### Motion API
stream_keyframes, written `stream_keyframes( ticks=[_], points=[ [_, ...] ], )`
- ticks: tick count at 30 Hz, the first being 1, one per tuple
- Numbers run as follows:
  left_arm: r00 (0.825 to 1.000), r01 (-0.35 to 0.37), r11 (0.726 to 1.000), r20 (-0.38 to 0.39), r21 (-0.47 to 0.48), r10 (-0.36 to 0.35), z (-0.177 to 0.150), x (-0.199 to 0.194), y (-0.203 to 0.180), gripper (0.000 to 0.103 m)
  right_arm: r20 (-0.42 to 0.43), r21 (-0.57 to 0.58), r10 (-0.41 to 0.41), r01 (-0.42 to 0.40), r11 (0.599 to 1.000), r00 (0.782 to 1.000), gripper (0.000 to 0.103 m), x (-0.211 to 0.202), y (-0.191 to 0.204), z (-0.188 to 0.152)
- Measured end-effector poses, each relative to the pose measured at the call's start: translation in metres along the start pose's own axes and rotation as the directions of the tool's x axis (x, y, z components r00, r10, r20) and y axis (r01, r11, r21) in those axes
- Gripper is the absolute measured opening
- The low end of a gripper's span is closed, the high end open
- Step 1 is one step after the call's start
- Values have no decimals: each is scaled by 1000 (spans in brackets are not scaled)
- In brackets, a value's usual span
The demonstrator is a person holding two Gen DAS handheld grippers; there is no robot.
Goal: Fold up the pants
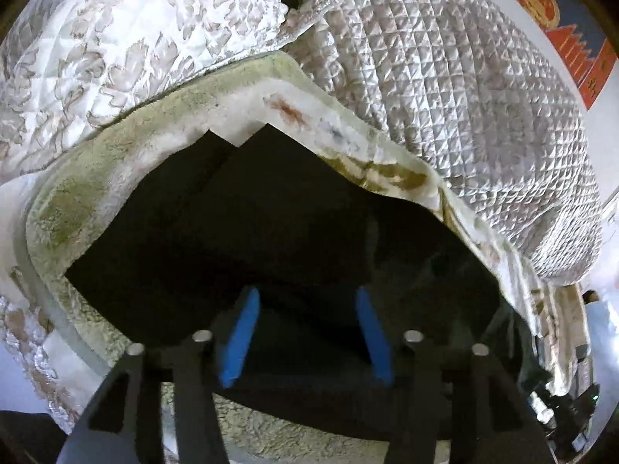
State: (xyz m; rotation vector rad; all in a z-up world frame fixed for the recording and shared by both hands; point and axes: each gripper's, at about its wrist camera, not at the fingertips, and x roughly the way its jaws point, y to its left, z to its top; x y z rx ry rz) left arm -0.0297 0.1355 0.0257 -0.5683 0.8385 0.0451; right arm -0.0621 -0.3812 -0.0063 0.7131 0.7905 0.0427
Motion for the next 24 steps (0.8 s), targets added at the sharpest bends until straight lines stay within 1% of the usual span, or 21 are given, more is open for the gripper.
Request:
stream_keyframes(
  ticks=[1, 3, 5, 6, 7, 9, 11, 13, 14, 15, 16, 17, 18, 19, 20, 21, 23, 24],
  points=[
    [1000, 14, 1000, -3, -13, -14, 0, 0, 2, 63, 3, 8, 14, -14, 1000, 1000, 51, -2, 0, -1],
    [1000, 24, 999, -2, -33, -24, 0, -3, 6, 64, 12, -1, 43, -43, 999, 999, 51, -6, 3, -2],
    [1000, 21, 999, 9, -32, -21, -1, -6, 8, 65, 16, -18, 48, -48, 999, 999, 52, -8, 6, -4],
    [1000, 21, 1000, 17, -18, -21, 0, -8, 7, 69, 16, -39, 52, -51, 998, 999, 52, -8, 9, -3],
    [999, 24, 1000, 30, -9, -24, 1, -9, 7, 70, 28, -57, 44, -42, 997, 999, 52, -9, 8, -2],
    [999, 12, 1000, 38, -21, -11, 5, -5, 8, 70, 69, -72, -3, 8, 997, 998, 52, -9, 7, 4],
    [999, -14, 1000, 44, -26, 15, 9, 0, 10, 70, 102, -51, -8, 14, 999, 995, 52, -8, 3, 12],
    [998, -44, 998, 47, -50, 46, 12, 6, 14, 68, 117, -37, -54, 59, 998, 992, 52, -5, 1, 19],
    [997, -49, 997, 55, -58, 53, 13, 7, 14, 68, 124, -37, -62, 67, 997, 990, 52, -5, 1, 22],
    [995, -65, 996, 70, -57, 69, 13, 7, 13, 61, 136, -38, -68, 74, 997, 988, 50, -5, 1, 24],
    [993, -87, 995, 81, -49, 91, 15, 8, 12, 47, 154, -42, -90, 97, 994, 984, 34, -6, 2, 26],
    [990, -112, 993, 84, -45, 116, 16, 10, 12, 39, 164, -46, -115, 124, 991, 980, 23, -6, 3, 28],
    [989, -117, 992, 83, -52, 121, 19, 13, 13, 25, 166, -43, -123, 132, 990, 978, 17, -5, 2, 29],
    [989, -124, 990, 79, -61, 128, 20, 15, 15, 12, 166, -43, -129, 138, 990, 978, 14, -5, 1, 31],
    [985, -148, 987, 77, -67, 153, 22, 17, 16, 5, 165, -46, -136, 145, 988, 977, 13, -4, 2, 31],
    [982, -167, 984, 79, -65, 172, 24, 18, 17, 1, 164, -51, -135, 145, 988, 977, 11, -4, 2, 32],
    [979, -173, 983, 94, -63, 179, 27, 12, 16, 1, 162, -59, -129, 140, 988, 978, 10, -7, 5, 34],
    [975, -182, 982, 119, -52, 187, 29, 3, 13, 1, 166, -65, -121, 134, 989, 979, 9, -10, 7, 34]
  ],
)
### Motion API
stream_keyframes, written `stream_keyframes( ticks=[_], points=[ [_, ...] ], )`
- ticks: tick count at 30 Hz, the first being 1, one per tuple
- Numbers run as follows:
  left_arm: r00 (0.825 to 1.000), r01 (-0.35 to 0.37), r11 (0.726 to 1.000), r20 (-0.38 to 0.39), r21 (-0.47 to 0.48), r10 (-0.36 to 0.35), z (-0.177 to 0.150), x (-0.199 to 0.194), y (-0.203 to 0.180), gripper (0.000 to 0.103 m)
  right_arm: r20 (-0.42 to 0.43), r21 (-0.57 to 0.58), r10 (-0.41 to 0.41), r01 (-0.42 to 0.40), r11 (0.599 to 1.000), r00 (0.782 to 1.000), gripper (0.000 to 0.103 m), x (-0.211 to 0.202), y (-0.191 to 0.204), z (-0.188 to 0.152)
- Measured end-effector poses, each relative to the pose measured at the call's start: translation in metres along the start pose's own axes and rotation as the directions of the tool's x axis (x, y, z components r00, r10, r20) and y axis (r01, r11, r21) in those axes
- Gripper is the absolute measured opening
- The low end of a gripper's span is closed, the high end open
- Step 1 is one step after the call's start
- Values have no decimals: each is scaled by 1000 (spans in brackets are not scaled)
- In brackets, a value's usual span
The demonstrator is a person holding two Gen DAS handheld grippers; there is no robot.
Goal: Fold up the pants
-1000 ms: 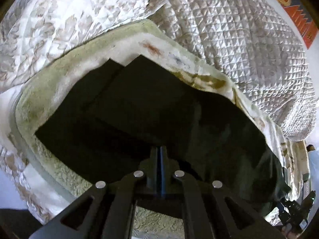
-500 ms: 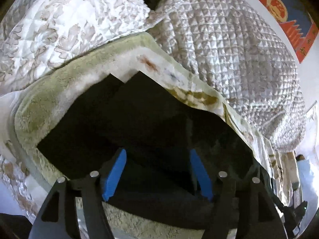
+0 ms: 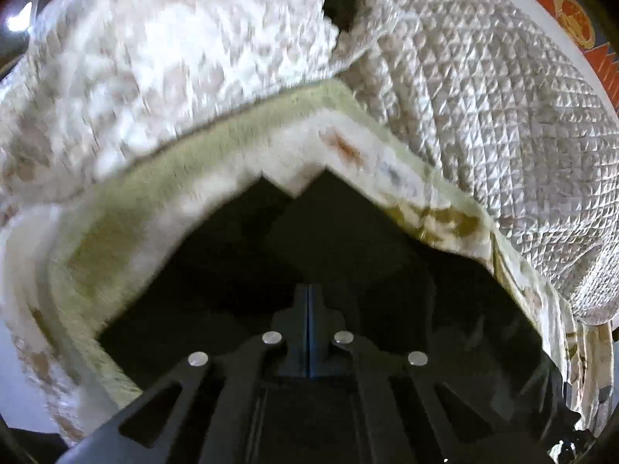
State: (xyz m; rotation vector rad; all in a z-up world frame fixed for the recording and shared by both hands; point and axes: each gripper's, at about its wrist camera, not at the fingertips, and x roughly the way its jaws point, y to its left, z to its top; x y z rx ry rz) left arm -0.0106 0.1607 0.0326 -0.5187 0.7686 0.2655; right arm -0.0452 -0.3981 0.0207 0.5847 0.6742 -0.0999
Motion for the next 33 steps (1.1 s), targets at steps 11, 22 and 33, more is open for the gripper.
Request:
stream_keyframes(
  ticks=[11, 22, 33],
  points=[
    [997, -61, 995, 52, 72, 58, -1, -48, 27, 1, -110, 46, -76, 82, 996, 991, 8, -4, -24, -31],
    [981, 154, 986, -109, -60, -160, -18, -8, 23, 55, -92, 23, -61, 63, 998, 994, 10, -3, -19, -25],
    [998, 61, 998, -12, -23, -62, -10, 6, 12, 23, -91, 26, -57, 60, 998, 994, 10, 2, -20, -26]
  ],
)
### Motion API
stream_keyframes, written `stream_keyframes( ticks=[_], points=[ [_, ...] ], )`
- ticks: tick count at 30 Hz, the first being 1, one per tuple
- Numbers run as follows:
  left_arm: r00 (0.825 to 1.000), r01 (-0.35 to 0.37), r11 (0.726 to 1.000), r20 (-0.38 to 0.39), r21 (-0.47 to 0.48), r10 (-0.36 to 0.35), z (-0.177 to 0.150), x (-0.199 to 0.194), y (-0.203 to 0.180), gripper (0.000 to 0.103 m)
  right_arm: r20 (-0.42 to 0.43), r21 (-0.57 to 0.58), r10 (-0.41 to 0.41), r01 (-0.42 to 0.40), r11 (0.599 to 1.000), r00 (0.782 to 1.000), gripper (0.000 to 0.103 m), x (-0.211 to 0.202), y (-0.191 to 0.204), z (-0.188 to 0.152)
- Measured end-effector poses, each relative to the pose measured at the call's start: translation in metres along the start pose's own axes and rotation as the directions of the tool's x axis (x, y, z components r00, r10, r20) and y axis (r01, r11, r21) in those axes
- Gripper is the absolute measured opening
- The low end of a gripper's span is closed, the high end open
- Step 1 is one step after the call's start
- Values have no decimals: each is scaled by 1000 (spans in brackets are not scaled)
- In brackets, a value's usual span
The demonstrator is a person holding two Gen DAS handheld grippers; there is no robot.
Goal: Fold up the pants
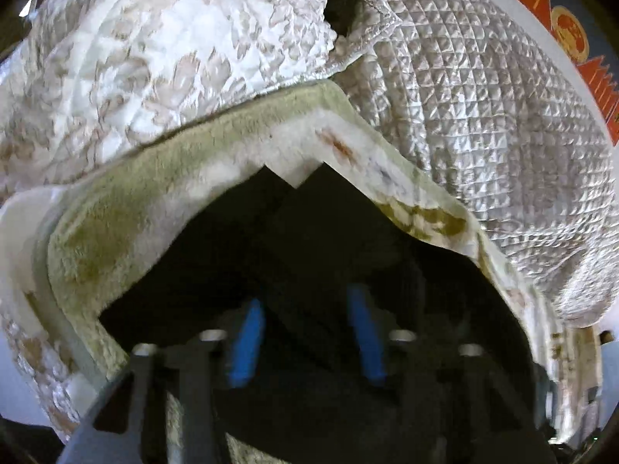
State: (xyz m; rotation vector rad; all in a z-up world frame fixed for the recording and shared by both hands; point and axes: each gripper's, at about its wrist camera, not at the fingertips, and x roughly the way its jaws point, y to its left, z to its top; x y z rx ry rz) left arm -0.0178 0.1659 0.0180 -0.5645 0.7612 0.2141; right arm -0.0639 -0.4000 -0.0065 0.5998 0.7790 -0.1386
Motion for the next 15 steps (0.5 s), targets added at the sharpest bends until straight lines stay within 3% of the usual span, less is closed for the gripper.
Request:
stream_keyframes(
  ticks=[1, 3, 6, 11, 13, 15],
  points=[
    [1000, -3, 1000, -5, 0, 3, 1, 3, 0, 8, 1, -2, -1, 1, 1000, 1000, 10, 0, 0, 0],
    [1000, -22, 1000, -14, -10, 22, 4, 7, 2, 4, 7, -11, -6, 6, 1000, 1000, 10, 0, 1, -1],
    [999, -35, 999, 21, 2, 35, 9, -6, 2, 4, 17, -30, -6, 6, 1000, 1000, 9, -4, 4, 1],
    [989, -66, 997, 134, 36, 61, 23, -59, 9, 4, 50, -36, 62, -60, 998, 997, 9, -26, 12, 5],
    [986, -96, 994, 139, 50, 89, 20, -65, 16, 4, 28, -46, 34, -33, 998, 999, 8, -22, 12, 1],
    [988, -131, 989, 95, 64, 125, 13, -57, 24, 4, -27, -12, -13, 12, 1000, 1000, 8, -8, 3, -2]
  ],
)
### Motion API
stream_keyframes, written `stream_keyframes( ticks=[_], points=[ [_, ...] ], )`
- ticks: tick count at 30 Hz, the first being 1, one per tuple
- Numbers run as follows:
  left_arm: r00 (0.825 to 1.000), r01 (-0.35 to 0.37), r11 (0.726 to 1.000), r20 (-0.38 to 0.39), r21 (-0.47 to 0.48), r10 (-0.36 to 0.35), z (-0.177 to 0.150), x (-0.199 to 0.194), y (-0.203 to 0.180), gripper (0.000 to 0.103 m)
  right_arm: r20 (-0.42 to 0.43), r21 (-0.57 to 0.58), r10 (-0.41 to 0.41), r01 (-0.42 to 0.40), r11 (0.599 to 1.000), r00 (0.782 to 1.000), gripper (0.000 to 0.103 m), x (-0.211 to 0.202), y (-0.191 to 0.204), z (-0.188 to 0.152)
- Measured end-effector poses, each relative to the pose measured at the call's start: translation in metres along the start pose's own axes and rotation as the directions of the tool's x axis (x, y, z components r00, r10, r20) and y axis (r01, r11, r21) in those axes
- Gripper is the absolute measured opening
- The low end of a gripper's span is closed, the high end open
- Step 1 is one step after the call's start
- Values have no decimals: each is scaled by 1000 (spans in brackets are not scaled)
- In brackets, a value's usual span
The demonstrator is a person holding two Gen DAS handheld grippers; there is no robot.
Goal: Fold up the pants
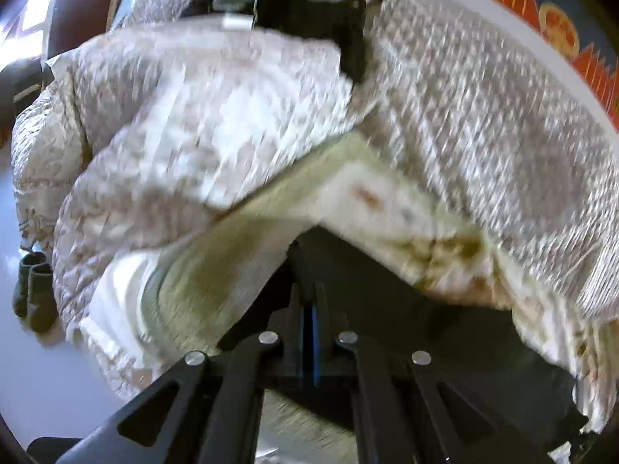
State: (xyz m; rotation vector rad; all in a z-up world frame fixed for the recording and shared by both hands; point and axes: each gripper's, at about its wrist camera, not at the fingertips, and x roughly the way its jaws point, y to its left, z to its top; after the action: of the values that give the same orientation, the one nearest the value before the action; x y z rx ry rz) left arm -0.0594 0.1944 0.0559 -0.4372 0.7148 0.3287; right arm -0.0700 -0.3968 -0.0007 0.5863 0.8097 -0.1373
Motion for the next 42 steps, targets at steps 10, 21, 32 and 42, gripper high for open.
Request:
stream_keyframes(
  ticks=[10, 21, 32, 42],
  points=[
    [992, -65, 997, -107, 29, 68, -17, 25, 5, 5, 11, -26, -47, 47, 999, 999, 11, -6, 2, -8],
    [999, -52, 998, 0, 30, 52, 1, -3, -18, 41, 224, -236, -116, 169, 957, 968, 23, -38, 44, -3],
    [970, 182, 940, -211, 287, -123, -12, 52, -129, 45, 55, -517, -83, 100, 850, 995, 23, 48, 110, 16],
    [974, 112, 910, -224, 398, -22, -25, 97, -156, 49, 54, -482, -178, 182, 857, 983, 25, 90, 101, 39]
  ],
)
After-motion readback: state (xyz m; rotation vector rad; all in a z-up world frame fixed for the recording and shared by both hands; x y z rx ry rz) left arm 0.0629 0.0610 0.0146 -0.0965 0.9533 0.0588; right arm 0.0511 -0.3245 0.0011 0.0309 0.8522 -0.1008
